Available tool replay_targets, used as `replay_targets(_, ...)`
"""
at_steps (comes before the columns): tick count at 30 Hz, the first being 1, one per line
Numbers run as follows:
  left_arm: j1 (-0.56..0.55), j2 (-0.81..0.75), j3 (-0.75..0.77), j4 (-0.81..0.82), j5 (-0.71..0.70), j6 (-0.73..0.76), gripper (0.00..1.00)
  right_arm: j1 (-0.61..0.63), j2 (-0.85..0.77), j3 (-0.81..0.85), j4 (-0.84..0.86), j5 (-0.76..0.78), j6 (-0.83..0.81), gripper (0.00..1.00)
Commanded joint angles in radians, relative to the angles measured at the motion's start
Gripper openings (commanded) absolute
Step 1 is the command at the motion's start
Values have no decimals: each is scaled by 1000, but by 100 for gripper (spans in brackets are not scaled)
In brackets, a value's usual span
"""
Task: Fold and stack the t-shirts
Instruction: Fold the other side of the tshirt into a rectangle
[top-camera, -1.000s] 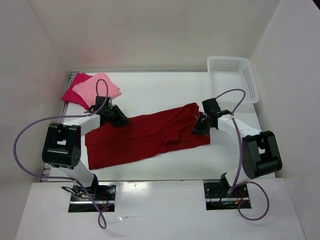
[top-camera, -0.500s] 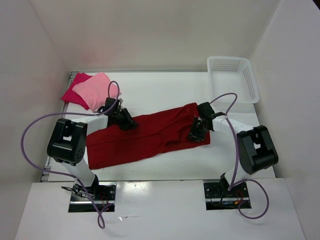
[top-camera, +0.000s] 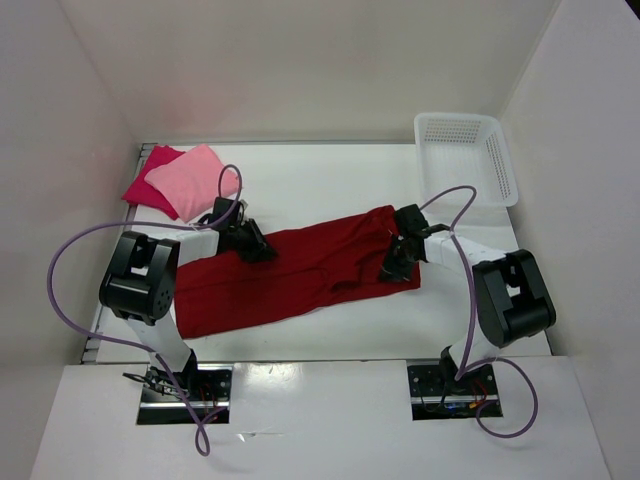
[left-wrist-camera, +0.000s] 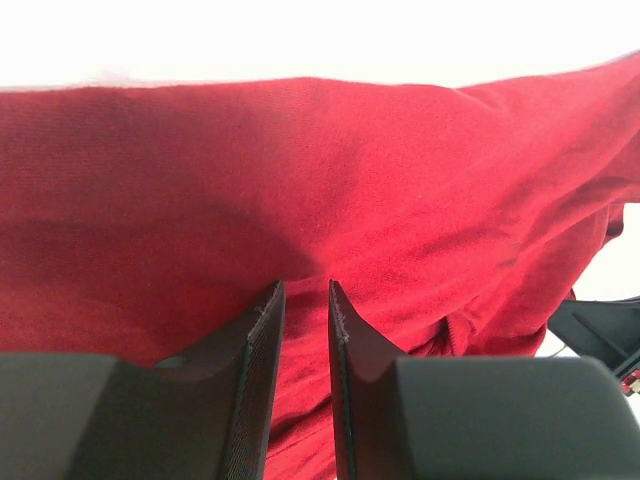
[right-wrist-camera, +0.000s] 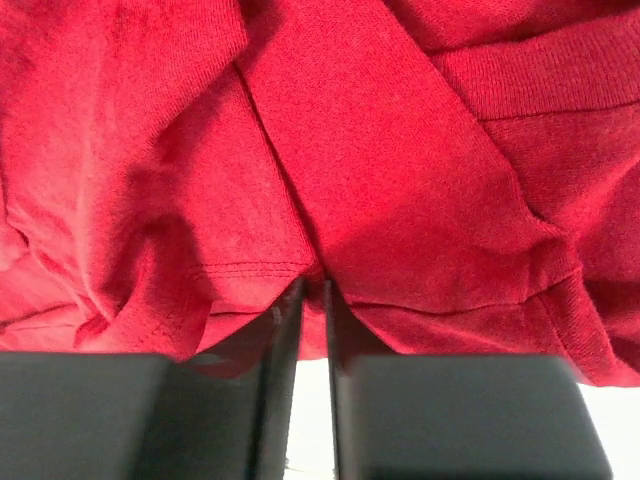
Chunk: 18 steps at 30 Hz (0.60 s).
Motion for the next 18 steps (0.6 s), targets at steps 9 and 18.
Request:
replay_targets(9, 18, 16, 31, 8, -34, 30, 31, -35, -125, 98, -132, 63, -2, 1)
replay_targets(18, 67, 16, 40, -2, -23, 30, 31, -78, -274, 117, -405, 106, -3, 1)
